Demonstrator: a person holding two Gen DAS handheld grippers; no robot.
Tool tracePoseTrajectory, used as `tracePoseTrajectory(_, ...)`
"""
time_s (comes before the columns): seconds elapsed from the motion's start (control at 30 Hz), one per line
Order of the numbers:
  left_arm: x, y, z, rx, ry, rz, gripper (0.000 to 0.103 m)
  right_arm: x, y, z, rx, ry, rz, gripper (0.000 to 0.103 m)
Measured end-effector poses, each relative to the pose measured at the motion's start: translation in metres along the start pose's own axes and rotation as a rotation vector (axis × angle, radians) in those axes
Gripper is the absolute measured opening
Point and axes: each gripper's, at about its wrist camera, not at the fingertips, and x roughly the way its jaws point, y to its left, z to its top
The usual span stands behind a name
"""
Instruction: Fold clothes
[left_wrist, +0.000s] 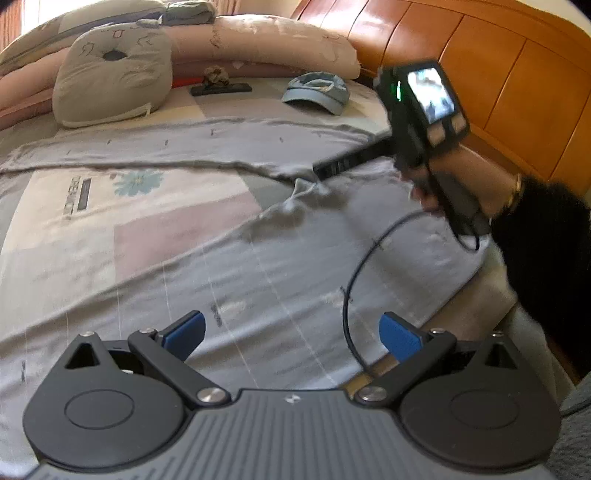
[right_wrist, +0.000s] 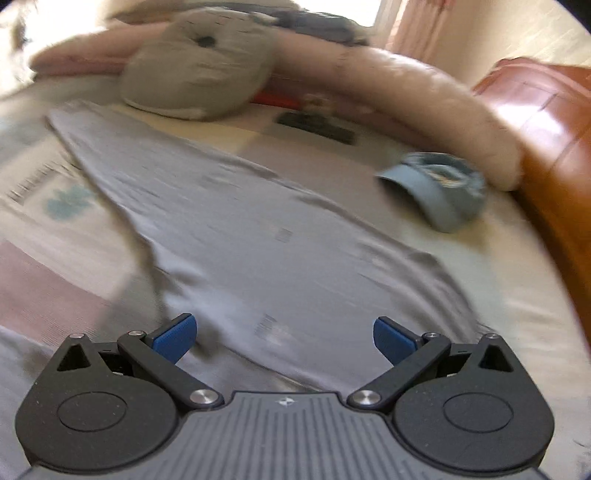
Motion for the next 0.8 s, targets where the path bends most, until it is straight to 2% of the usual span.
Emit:
tracePoseTrajectory(0.1, -0.003, 0.012, 0.020, -0.028, 0.002, -0.008, 0.100, 0.000, 0.001, -0.011, -0.007, -0.004, -0.084, 0.103)
tracePoseTrajectory(0.13, -0.003, 0.017, 0.028, -0.038, 0.002, 0.000, 0.100, 0.001, 0.001, -0.014, 0.008, -0.009, -0.088, 0.103)
tracePoseTrajectory(0.23, 0.005, 0.032, 0.058, -0.057, -0.012, 0.067, 0.100, 0.008, 0.000, -0.023, 0.102, -0.029, -0.038, 0.103)
tracePoseTrajectory(0.33, 0.027, 0.051, 0.095, -0.055, -0.023, 0.152, 0.100, 0.011, -0.003, -0.033, 0.200, -0.030, 0.083, 0.103)
tracePoseTrajectory(0.43, 0.063, 0.072, 0.139, -0.044, -0.046, 0.181, 0.100, 0.003, -0.003, -0.035, 0.217, -0.032, 0.075, 0.103)
tracePoseTrajectory(0.53, 0.107, 0.095, 0.179, -0.085, -0.056, 0.162, 0.100, -0.004, 0.002, -0.046, 0.176, -0.072, 0.107, 0.103)
tracePoseTrajectory(0.6, 0.144, 0.110, 0.195, -0.140, -0.031, 0.125, 0.100, -0.004, 0.004, -0.047, 0.169, -0.072, 0.106, 0.103)
tracePoseTrajectory(0.67, 0.174, 0.119, 0.202, -0.177, -0.016, 0.104, 0.100, -0.004, 0.003, -0.048, 0.169, -0.073, 0.108, 0.103)
tracePoseTrajectory(0.77, 0.213, 0.123, 0.202, -0.169, 0.009, 0.056, 0.100, -0.006, 0.001, -0.051, 0.184, -0.078, 0.125, 0.103)
tracePoseTrajectory(0.8, 0.224, 0.123, 0.201, -0.162, 0.022, 0.065, 0.100, -0.003, -0.001, -0.051, 0.200, -0.074, 0.136, 0.103)
